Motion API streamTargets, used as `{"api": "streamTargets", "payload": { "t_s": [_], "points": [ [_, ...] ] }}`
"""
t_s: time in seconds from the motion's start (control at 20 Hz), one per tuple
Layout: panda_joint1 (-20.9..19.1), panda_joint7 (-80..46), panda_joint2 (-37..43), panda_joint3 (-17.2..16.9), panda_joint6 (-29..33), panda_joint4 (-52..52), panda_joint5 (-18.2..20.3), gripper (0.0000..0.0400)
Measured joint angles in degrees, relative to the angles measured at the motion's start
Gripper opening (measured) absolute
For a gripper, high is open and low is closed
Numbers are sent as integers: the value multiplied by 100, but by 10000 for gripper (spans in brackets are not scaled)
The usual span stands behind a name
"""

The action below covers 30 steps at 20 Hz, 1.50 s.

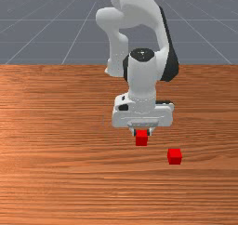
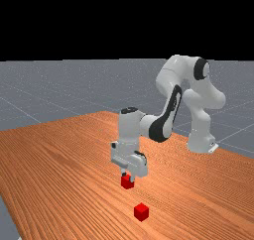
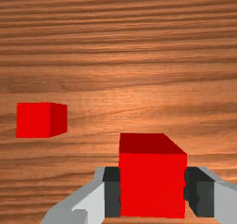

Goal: Stack all the cube

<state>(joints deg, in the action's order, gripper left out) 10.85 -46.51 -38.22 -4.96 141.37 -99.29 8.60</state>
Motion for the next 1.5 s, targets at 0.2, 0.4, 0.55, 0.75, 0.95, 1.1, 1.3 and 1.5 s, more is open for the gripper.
{"api": "streamTargets", "payload": {
  "t_s": [0.2,0.4,0.55,0.75,0.95,1.1,1.3,1.5],
  "points": [
    [263,-202,-660,132,-955,1410,-106,189],
    [389,-331,-1333,104,-1196,2048,-216,189],
    [559,-403,-1351,125,-1332,2074,-300,189],
    [745,-522,-1181,156,-1635,2151,-353,189],
    [817,-632,-1222,138,-1569,2199,-372,189],
    [869,-667,-1286,143,-1500,2224,-391,188],
    [991,-707,-1288,182,-1505,2233,-429,188],
    [1137,-825,-1264,137,-1587,2216,-527,188]
  ]
}}
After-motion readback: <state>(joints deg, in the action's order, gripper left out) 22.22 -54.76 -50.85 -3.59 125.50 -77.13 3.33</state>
